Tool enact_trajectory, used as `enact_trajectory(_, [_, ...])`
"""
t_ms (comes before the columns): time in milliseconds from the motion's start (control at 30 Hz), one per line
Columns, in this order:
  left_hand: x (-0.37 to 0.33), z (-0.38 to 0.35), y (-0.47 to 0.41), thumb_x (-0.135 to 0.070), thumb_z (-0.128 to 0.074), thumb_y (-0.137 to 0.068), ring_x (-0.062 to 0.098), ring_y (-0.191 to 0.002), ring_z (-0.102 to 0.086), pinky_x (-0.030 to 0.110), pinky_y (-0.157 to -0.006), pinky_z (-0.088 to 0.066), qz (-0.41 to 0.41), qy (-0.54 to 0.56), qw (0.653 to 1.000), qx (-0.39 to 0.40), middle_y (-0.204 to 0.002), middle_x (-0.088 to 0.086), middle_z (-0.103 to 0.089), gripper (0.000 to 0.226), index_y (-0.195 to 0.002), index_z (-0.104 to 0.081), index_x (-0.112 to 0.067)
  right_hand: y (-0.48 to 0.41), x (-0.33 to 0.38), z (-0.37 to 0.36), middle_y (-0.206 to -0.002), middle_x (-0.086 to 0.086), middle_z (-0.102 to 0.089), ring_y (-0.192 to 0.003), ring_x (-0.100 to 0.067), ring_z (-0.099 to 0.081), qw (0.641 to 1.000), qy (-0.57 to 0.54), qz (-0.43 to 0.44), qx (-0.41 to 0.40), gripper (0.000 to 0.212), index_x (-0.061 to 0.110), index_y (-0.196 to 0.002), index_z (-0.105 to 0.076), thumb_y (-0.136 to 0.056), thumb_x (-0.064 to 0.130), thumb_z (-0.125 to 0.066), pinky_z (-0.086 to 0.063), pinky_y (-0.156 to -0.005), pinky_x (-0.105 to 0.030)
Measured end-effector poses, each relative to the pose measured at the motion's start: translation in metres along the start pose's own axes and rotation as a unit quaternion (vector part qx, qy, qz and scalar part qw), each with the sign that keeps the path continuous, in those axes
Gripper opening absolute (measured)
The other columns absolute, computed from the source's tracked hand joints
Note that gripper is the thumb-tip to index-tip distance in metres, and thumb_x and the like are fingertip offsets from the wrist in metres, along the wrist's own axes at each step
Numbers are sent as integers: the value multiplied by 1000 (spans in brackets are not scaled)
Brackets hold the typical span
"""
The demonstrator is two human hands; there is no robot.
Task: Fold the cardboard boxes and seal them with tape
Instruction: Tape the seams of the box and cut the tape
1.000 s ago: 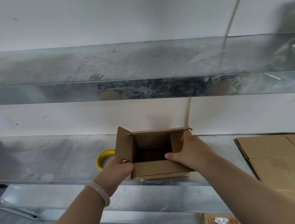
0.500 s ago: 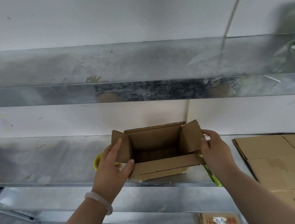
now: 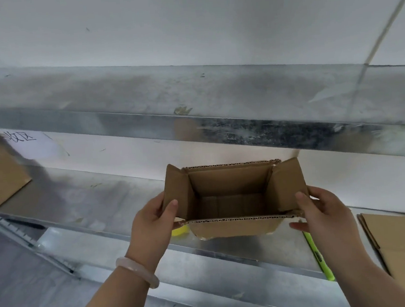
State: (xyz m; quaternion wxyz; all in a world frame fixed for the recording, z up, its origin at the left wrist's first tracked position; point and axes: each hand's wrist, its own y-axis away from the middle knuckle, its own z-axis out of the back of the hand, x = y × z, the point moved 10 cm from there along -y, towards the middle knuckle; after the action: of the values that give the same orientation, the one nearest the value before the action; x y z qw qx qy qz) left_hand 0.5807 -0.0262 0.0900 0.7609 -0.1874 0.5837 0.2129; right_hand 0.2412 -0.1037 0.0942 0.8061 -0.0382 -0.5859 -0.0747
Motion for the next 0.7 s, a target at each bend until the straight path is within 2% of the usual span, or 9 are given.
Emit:
enact_trajectory(100, [2, 41, -4, -7, -52, -95, 19, -79, -72, 30, -70, -60, 21, 56, 998, -24, -86, -5, -74, 31, -89, -67, -33, 9, 19, -31, -106, 0, -67, -79, -20, -71, 999, 0, 14, 35, 30, 23, -122, -59, -95, 35, -58, -52, -62, -21])
enact_trajectory(200, [14, 82, -10, -6, -52, -95, 18, -75, -72, 24, -63, -59, 37, 64, 996, -51, -76, -8, -74, 27, -91, -69, -27, 17, 36, -73, -95, 8, -66, -83, -18, -69, 997, -5, 24, 73, 20, 28, -113, -58, -94, 32, -61, -48, -55, -13])
enact_trajectory(300, [34, 136, -15, -9, -52, -95, 17, -74, -72, 25, -64, -59, 63, 63, 993, -80, -76, -8, -74, 24, -92, -68, -27, 29, 53, -130, -89, 8, -66, -82, -14, -68, 994, -13, 35, 100, 18, 29, -110, -62, -92, 31, -64, -53, -59, -20])
enact_trajectory(400, [53, 198, -23, -10, -54, -95, 22, -79, -72, 33, -71, -59, 77, 60, 990, -104, -88, 1, -75, 22, -99, -69, -26, 46, 76, -197, -84, 9, -67, -79, -15, -68, 990, -20, 53, 130, 8, 33, -99, -63, -92, 30, -64, -56, -62, -25])
enact_trajectory(500, [67, 266, -37, -10, -54, -94, 19, -79, -71, 20, -62, -55, 72, 36, 989, -126, -89, 1, -74, 22, -102, -70, -24, 67, 94, -271, -84, 8, -69, -78, -17, -69, 986, -30, 59, 155, 8, 36, -94, -62, -92, 28, -64, -56, -62, -26])
enact_trajectory(533, [71, 287, -42, -11, -55, -94, 18, -78, -71, 19, -63, -54, 70, 25, 989, -130, -88, 0, -74, 21, -101, -70, -24, 75, 100, -295, -86, 9, -69, -80, -17, -69, 985, -31, 57, 160, 7, 36, -95, -62, -92, 29, -64, -57, -65, -29])
enact_trajectory(600, [81, 327, -54, -11, -56, -93, 18, -77, -71, 27, -70, -56, 73, 10, 988, -138, -85, -2, -73, 22, -97, -71, -28, 89, 109, -340, -89, 11, -68, -83, -15, -68, 983, -21, 64, 169, 8, 33, -100, -63, -92, 30, -63, -59, -72, -35])
enact_trajectory(700, [97, 377, -73, -10, -56, -92, 19, -75, -70, 32, -73, -56, 79, 5, 985, -153, -75, -5, -72, 29, -86, -67, -36, 103, 120, -399, -88, 14, -67, -79, -13, -69, 980, 0, 73, 184, 9, 29, -102, -63, -93, 30, -61, -57, -75, -34])
